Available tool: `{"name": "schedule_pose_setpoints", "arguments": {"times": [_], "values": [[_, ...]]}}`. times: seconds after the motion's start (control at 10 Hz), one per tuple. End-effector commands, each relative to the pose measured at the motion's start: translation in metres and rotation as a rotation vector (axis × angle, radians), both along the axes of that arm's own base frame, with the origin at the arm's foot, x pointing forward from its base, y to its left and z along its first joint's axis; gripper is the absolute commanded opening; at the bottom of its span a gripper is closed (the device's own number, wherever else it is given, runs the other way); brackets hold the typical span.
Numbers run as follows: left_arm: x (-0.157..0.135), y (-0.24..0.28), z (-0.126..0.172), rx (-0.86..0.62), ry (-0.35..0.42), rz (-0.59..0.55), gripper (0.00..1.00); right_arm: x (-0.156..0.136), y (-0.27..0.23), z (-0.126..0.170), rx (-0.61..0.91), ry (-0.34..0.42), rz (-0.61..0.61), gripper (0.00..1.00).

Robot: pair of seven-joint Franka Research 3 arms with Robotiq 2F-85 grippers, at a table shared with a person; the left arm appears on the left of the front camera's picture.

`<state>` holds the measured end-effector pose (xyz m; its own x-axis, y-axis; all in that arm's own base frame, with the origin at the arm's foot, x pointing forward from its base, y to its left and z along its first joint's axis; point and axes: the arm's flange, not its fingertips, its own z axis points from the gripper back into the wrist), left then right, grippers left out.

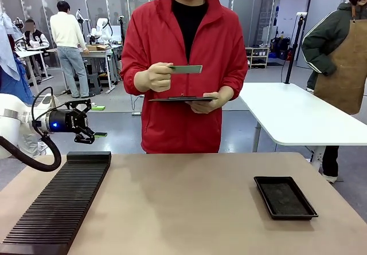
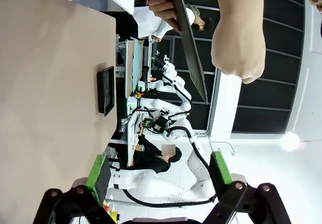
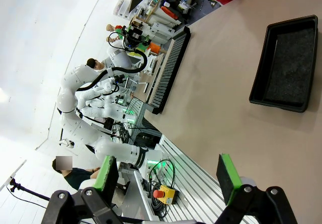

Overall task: Inspect the PCB.
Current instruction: Pick up the Blank PCB that the human is holding.

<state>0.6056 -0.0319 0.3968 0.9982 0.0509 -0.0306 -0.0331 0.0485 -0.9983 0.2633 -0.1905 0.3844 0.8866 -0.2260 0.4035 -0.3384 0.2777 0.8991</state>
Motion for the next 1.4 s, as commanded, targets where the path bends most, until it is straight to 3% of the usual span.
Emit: {"name": "schedule_pose_setpoints", "arguments": {"times": [0.0, 0.2, 0.3, 0.6, 0.8, 0.9, 1.1, 1.3], "values": [[0.000, -0.001, 0.000, -0.001, 0.000, -0.003, 1.00, 0.000, -0.001, 0.001, 0.008, -0.014, -0.003, 1.00], [0.000, 0.000, 0.000, 0.000, 0.000, 0.000, 1.00, 0.000, -0.001, 0.001, 0.008, -0.014, -0.003, 1.00], [-0.013, 0.007, 0.016, -0.028, -0.037, -0.031, 1.00, 0.000, -0.001, 0.001, 0.008, -0.014, -0.003, 1.00], [-0.095, 0.069, 0.033, -0.063, -0.043, -0.048, 1.00, 0.000, -0.001, 0.001, 0.008, -0.014, -0.003, 1.00], [-0.155, 0.111, 0.036, -0.047, -0.099, -0.132, 1.00, 0.000, -0.001, 0.001, 0.008, -0.014, -0.003, 1.00], [-0.185, 0.140, 0.035, -0.049, -0.164, -0.105, 1.00, 0.000, -0.001, 0.001, 0.008, -0.014, -0.003, 1.00], [-0.230, 0.177, 0.019, -0.053, -0.237, -0.066, 1.00, 0.000, -0.001, 0.001, 0.008, -0.014, -0.003, 1.00], [-0.265, 0.204, -0.003, 0.008, -0.251, -0.006, 1.00, 0.000, -0.001, 0.001, 0.008, -0.014, -0.003, 1.00]]}}
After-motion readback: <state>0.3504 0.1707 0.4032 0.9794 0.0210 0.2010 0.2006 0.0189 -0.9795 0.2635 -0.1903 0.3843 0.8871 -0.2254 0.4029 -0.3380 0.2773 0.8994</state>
